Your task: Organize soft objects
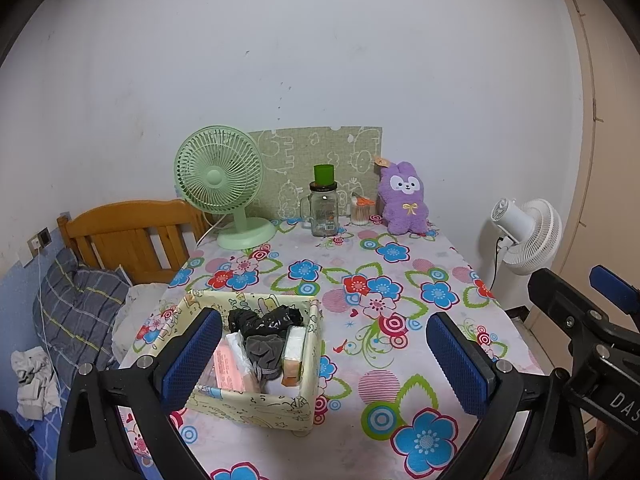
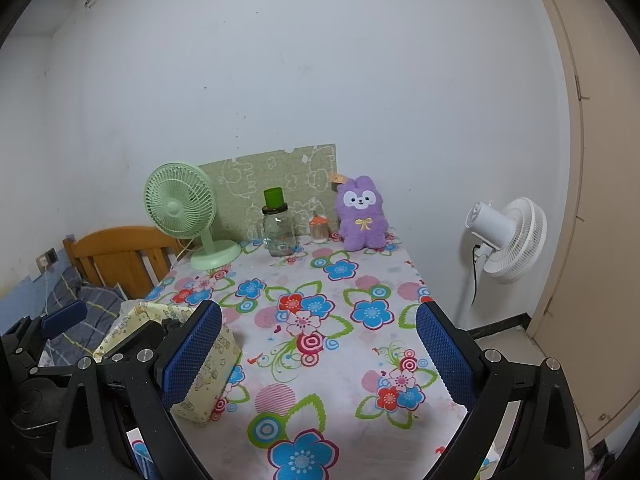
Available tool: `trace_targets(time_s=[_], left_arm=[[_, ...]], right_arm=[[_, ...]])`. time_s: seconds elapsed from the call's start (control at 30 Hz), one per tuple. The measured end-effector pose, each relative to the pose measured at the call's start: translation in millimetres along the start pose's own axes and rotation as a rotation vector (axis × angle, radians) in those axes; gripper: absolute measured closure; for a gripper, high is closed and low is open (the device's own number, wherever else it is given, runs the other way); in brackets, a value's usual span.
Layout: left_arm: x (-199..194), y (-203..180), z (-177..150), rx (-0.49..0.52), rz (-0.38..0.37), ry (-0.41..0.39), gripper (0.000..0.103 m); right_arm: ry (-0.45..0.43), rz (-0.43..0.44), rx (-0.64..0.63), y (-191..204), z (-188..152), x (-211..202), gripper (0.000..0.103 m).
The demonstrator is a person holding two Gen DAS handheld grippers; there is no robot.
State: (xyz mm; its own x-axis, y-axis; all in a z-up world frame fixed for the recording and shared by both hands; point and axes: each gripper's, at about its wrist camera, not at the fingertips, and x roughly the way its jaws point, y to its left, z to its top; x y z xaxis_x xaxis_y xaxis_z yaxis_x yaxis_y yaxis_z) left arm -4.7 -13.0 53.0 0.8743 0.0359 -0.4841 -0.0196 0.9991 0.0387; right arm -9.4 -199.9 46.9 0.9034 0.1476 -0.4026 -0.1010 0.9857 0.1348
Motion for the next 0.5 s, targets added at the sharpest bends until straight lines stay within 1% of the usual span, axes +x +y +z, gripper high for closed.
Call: trace_targets(time_s=[0.5], left_arm=[[0.8, 2.7, -0.5, -0.008, 0.001, 0.002, 0.0]], right_arm=[[-0.002, -0.001, -0.001, -0.3, 0.3, -0.4, 0.004]])
